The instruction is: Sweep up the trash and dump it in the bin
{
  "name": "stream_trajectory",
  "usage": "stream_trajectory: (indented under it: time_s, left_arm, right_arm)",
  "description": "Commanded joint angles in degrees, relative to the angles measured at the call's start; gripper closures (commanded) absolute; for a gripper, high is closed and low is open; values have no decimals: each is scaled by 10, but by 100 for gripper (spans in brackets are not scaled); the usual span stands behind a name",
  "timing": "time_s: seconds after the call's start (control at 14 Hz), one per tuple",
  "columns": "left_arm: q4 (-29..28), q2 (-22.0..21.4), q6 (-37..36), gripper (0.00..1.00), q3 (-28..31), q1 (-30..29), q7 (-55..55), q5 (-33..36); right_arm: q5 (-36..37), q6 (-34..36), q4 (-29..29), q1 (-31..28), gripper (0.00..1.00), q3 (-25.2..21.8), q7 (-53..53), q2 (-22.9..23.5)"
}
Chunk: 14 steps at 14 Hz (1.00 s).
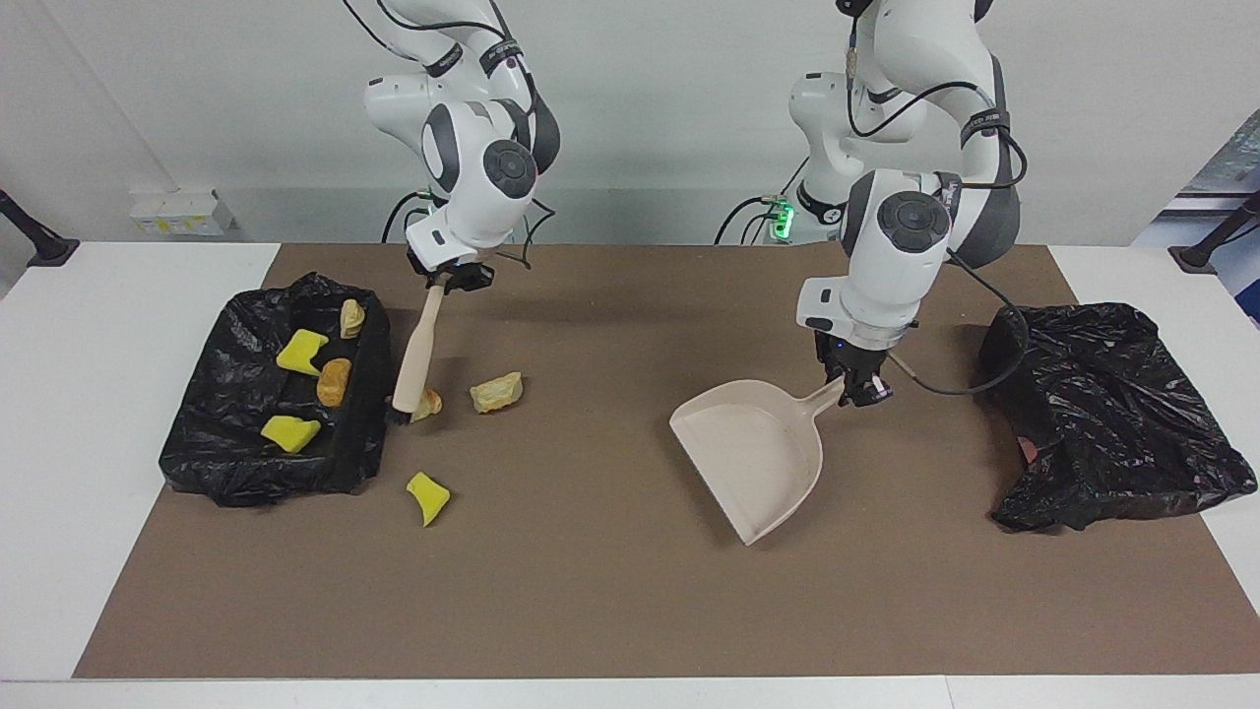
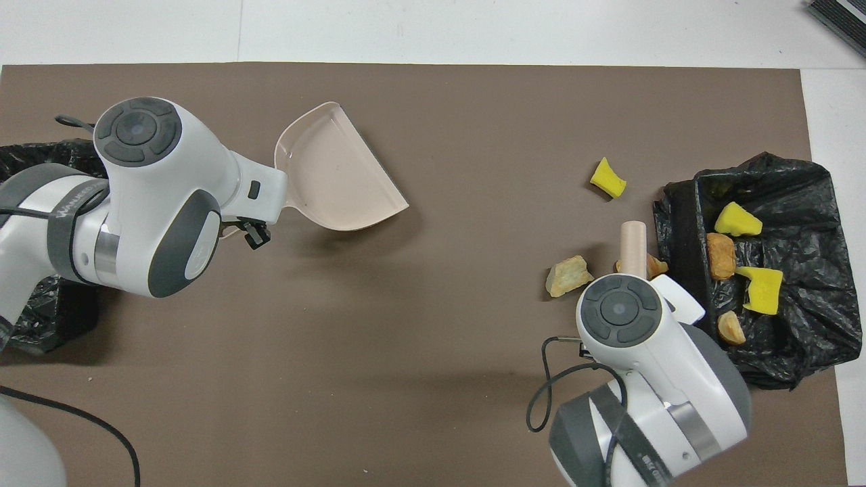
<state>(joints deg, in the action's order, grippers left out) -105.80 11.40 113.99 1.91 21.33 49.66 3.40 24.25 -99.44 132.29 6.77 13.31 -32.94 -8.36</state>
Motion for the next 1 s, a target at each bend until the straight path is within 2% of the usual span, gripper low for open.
stream_trajectory:
  time_s: [0.0,0.22,0.36,0.72,0.86,0.93]
  left_arm:
    - [-76,-35,35,100,3,34,10,0]
    - [-99,-31,48,100,2,74,6,0]
    - [-105,-33,54,100,2,85,6,0]
    - [-109,-38,51,100,2,98,7,0]
    - [-113,-39,48,100,2,103,5,0]
    - [-119,-45,52,100,2,105,-1,0]
  right_arm:
    - [33,-20,14,-24,100,9,27,-9]
    - [33,-32,23,-27,100,11,29,-3]
    - [33,-67,47,-30,100,10,28,2]
    - [19,-116,50,-38,100,12,29,25]
    - [-46,-145,41,-24,100,13,39,41]
    - [-84,-152,29,4,100,12,39,54]
